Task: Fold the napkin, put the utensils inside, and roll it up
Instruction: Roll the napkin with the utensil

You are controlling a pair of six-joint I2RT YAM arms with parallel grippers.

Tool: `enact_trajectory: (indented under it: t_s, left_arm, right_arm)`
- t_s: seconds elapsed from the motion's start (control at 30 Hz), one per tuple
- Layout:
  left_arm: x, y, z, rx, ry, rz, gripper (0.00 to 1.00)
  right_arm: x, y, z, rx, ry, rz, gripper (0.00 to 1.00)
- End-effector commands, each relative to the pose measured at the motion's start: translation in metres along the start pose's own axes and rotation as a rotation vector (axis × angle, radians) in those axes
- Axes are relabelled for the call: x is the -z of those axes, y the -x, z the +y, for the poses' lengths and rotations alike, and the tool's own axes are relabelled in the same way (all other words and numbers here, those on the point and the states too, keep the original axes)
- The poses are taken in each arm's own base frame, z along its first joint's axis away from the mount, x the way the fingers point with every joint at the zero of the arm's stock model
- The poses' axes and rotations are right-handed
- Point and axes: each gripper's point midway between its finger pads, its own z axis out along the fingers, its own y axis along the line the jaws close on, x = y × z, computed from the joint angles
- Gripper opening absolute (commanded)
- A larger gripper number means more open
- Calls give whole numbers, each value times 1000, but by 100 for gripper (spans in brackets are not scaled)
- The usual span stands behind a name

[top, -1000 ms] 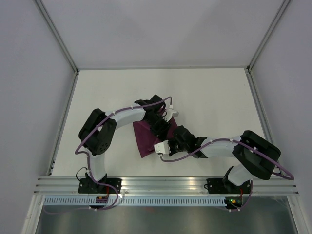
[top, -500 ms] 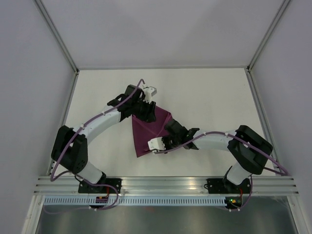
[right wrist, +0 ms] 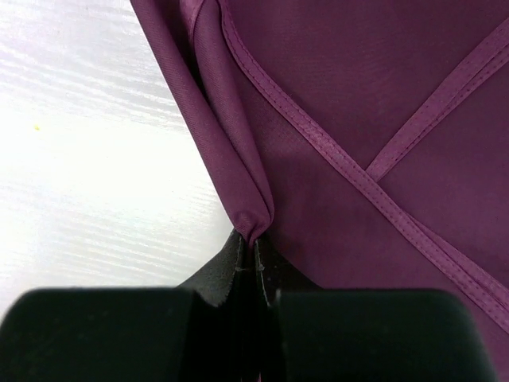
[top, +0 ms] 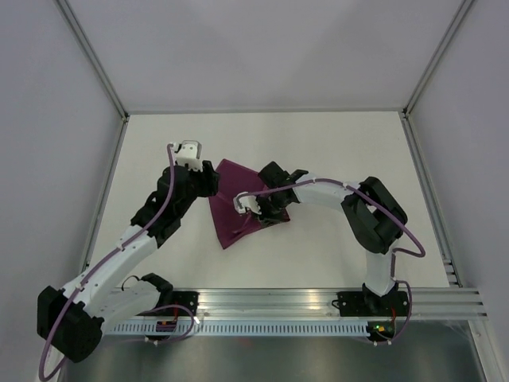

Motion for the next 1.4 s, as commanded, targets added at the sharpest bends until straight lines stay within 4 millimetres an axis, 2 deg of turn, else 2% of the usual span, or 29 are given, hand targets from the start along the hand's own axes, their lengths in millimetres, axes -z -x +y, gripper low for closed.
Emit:
enact_trajectory:
  t_s: [0.0, 0.03, 0.1, 0.23, 0.27, 0.33, 0.43, 0.47, 0.53, 0.6, 0.63, 0.67, 0.7, 0.8, 0.83, 0.9, 0.93, 1.0, 1.13, 1.27, 1.33, 1.37]
  left_arm:
    - [13, 45, 9, 28, 44, -215, 56]
    - [15, 42, 10, 16, 36, -223, 56]
    - [24, 50, 6, 9, 8, -270, 55]
    - [27, 49, -11, -65, -56, -277, 54]
    - [28, 45, -27, -101, -88, -272, 54]
    - [28, 37, -43, -207, -74, -262, 54]
    - [31, 33, -50, -319, -26, -288, 53]
    - [34, 29, -60, -344, -52, -295, 53]
    - [38, 24, -66, -384, -61, -314, 52]
    - [41, 17, -64, -427, -66, -331, 51]
    - [54, 37, -59, -360, -39, -420, 53]
    - [61, 45, -52, -317, -14, -463, 59]
    - [67, 45, -43, -291, 7, -493, 62]
    - [80, 54, -47, -292, -49, -542, 67]
    - [76, 45, -50, -333, -62, -502, 67]
    - [75, 43, -53, -337, -72, -500, 66]
    - [76, 41, -64, -357, -139, -518, 66]
    - [73, 31, -75, -421, -200, -520, 74]
    - [60, -4, -102, -614, -273, -430, 76]
    - [48, -29, -117, -704, -330, -343, 74]
    - [41, -56, -123, -776, -365, -261, 73]
    - [40, -61, -126, -797, -372, -242, 73]
  right_arm:
    - [-3, -10, 20, -112, 166, 26, 0]
    - [-4, -11, 20, -123, 180, 33, 0]
    - [-6, -11, 19, -155, 230, 50, 0]
    - [-11, -14, 17, -196, 298, 79, 0]
    - [-13, -15, 18, -220, 331, 92, 0]
    - [-14, -16, 18, -245, 375, 109, 0]
    - [-18, -15, 13, -265, 397, 116, 0]
    - [-18, -16, 14, -274, 408, 122, 0]
    - [-20, -17, 13, -294, 430, 127, 0]
    - [-20, -17, 12, -310, 448, 124, 0]
    - [-22, -18, 12, -328, 465, 120, 0]
    - [-22, -18, 11, -334, 466, 115, 0]
    - [-22, -20, 11, -340, 470, 118, 0]
    - [-25, -22, 12, -345, 475, 120, 0]
    - [-26, -24, 11, -349, 474, 124, 0]
    - [-27, -24, 11, -353, 475, 123, 0]
    - [-28, -25, 11, -357, 474, 124, 0]
    - [-29, -25, 11, -368, 479, 123, 1]
    - [-32, -26, 9, -388, 491, 126, 1]
    - [-33, -27, 6, -423, 506, 127, 0]
    - [-33, -29, 4, -437, 504, 123, 0]
    - [-33, -31, 3, -450, 500, 125, 0]
